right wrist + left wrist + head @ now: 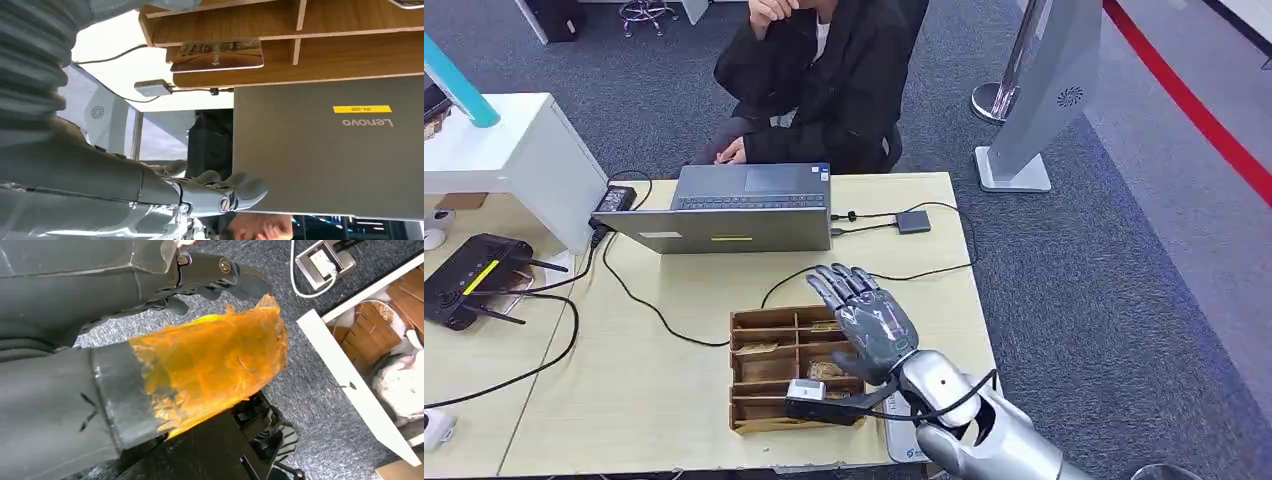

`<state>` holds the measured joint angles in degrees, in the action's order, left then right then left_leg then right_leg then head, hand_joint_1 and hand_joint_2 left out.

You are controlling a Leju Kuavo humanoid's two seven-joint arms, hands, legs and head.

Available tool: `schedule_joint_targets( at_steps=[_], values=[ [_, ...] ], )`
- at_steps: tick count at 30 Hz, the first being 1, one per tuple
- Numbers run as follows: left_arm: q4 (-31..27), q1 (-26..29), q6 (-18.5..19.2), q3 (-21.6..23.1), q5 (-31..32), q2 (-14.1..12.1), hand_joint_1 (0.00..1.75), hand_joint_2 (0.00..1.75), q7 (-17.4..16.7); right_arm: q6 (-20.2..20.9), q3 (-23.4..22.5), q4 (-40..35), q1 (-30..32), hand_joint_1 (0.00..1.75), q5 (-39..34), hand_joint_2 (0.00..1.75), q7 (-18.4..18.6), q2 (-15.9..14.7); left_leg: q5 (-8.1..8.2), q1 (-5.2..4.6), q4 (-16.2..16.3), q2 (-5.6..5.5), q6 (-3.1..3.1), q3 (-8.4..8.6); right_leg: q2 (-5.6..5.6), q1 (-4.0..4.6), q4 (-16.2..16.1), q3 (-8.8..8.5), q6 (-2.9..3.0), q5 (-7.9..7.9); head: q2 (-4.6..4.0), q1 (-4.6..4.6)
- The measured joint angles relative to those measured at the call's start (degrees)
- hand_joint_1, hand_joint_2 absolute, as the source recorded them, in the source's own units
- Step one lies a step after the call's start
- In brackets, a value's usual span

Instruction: Pass the card to the sensor for recognition and then transmit it.

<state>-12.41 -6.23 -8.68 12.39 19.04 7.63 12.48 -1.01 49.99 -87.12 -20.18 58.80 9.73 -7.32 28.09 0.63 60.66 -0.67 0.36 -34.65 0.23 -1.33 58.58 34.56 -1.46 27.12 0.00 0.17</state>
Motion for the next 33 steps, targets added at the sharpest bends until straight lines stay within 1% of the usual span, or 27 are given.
schedule_joint_targets(
  at_steps=[3, 5, 23, 24, 25, 26, 27, 28, 30, 31, 32, 33],
  values=[
    [0.00, 0.00, 0.00, 0.00, 0.09, 0.00, 0.00, 0.00, 0.00, 0.09, 0.02, 0.02, 0.00, 0.14, -0.04, 1.75, 0.07, 0.00, 0.00, 0.00, 0.00, 0.00, 0.00, 0.00, 0.00, 0.00, 0.00, 0.00, 0.00, 0.00, 0.00, 0.00],
    [0.00, 0.00, 0.00, 0.00, 0.17, 0.00, 0.00, 0.00, 0.00, 0.24, 0.02, 0.11, 0.00, 0.21, -0.22, 1.75, 0.13, 0.00, 0.00, 0.00, 0.00, 0.00, 0.00, 0.00, 0.00, 0.00, 0.00, 0.00, 0.00, 0.00, 0.00, 0.00],
    [0.00, 0.00, 0.00, 0.00, 0.50, -0.02, 0.00, 0.00, 0.00, 0.92, 0.24, 1.09, -0.02, 0.19, -0.55, 1.75, 0.33, 0.00, 0.00, 0.00, 0.00, 0.00, 0.00, 0.00, 0.00, 0.00, 0.00, 0.00, 0.00, 0.00, 0.00, 0.00],
    [0.00, 0.00, 0.00, 0.00, 0.50, -0.02, 0.00, 0.00, 0.00, 0.92, 0.26, 1.11, -0.01, 0.30, -0.55, 1.75, 0.35, 0.00, 0.00, 0.00, 0.00, 0.00, 0.00, 0.00, 0.00, 0.00, 0.00, 0.00, 0.00, 0.00, 0.00, 0.00],
    [0.00, 0.00, 0.00, 0.00, 0.50, -0.02, 0.00, 0.00, 0.00, 0.96, 0.28, 1.11, -0.02, 0.35, -0.57, 1.75, 0.35, 0.00, 0.00, 0.00, 0.00, 0.00, 0.00, 0.00, 0.00, 0.00, 0.00, 0.00, 0.00, 0.00, 0.00, 0.00],
    [0.00, 0.00, 0.00, 0.00, 0.52, -0.02, 0.00, 0.00, 0.00, 0.98, 0.31, 1.11, -0.02, 0.35, -0.57, 1.75, 0.35, 0.00, 0.00, 0.00, 0.00, 0.00, 0.00, 0.00, 0.00, 0.00, 0.00, 0.00, 0.00, 0.00, 0.00, 0.00],
    [0.00, 0.00, 0.00, 0.00, 0.52, -0.02, 0.00, 0.00, 0.00, 0.98, 0.37, 1.11, -0.01, 0.30, -0.57, 1.75, 0.42, 0.00, 0.00, 0.00, 0.00, 0.00, 0.00, 0.00, 0.00, 0.00, 0.00, 0.00, 0.00, 0.00, 0.00, 0.00],
    [0.00, 0.00, 0.00, 0.00, 0.52, -0.02, 0.00, 0.00, 0.00, 0.98, 0.44, 1.11, -0.02, 0.28, -0.59, 1.75, 0.42, 0.00, 0.00, 0.00, 0.00, 0.00, 0.00, 0.00, 0.00, 0.00, 0.00, 0.00, 0.00, 0.00, 0.00, 0.00],
    [0.00, 0.00, 0.00, 0.00, 0.55, -0.02, 0.00, 0.00, 0.00, 0.98, 0.52, 1.16, -0.01, 0.28, -0.61, 1.75, 0.44, 0.00, 0.00, 0.00, 0.00, 0.00, 0.00, 0.00, 0.00, 0.00, 0.00, 0.00, 0.00, 0.00, 0.00, 0.00],
    [0.00, 0.00, 0.00, 0.00, 0.55, -0.02, 0.00, 0.00, 0.00, 0.98, 0.52, 1.20, -0.02, 0.38, -0.63, 1.75, 0.44, 0.00, 0.00, 0.00, 0.00, 0.00, 0.00, 0.00, 0.00, 0.00, 0.00, 0.00, 0.00, 0.00, 0.00, 0.00],
    [0.00, 0.00, 0.02, 0.00, 0.55, -0.02, 0.00, 0.00, 0.00, 0.98, 0.52, 1.27, -0.02, 0.44, -0.63, 1.75, 0.44, 0.00, 0.00, 0.00, 0.00, 0.00, 0.00, 0.00, 0.00, 0.00, 0.00, 0.00, 0.00, 0.00, 0.00, 0.00],
    [0.00, 0.00, 0.02, 0.00, 0.55, -0.02, 0.00, 0.00, 0.00, 0.98, 0.52, 1.33, -0.01, 0.42, -0.63, 1.75, 0.44, 0.00, 0.00, 0.00, 0.00, 0.00, 0.00, 0.00, 0.00, 0.00, 0.00, 0.00, 0.00, 0.00, 0.00, 0.00]
  ],
)
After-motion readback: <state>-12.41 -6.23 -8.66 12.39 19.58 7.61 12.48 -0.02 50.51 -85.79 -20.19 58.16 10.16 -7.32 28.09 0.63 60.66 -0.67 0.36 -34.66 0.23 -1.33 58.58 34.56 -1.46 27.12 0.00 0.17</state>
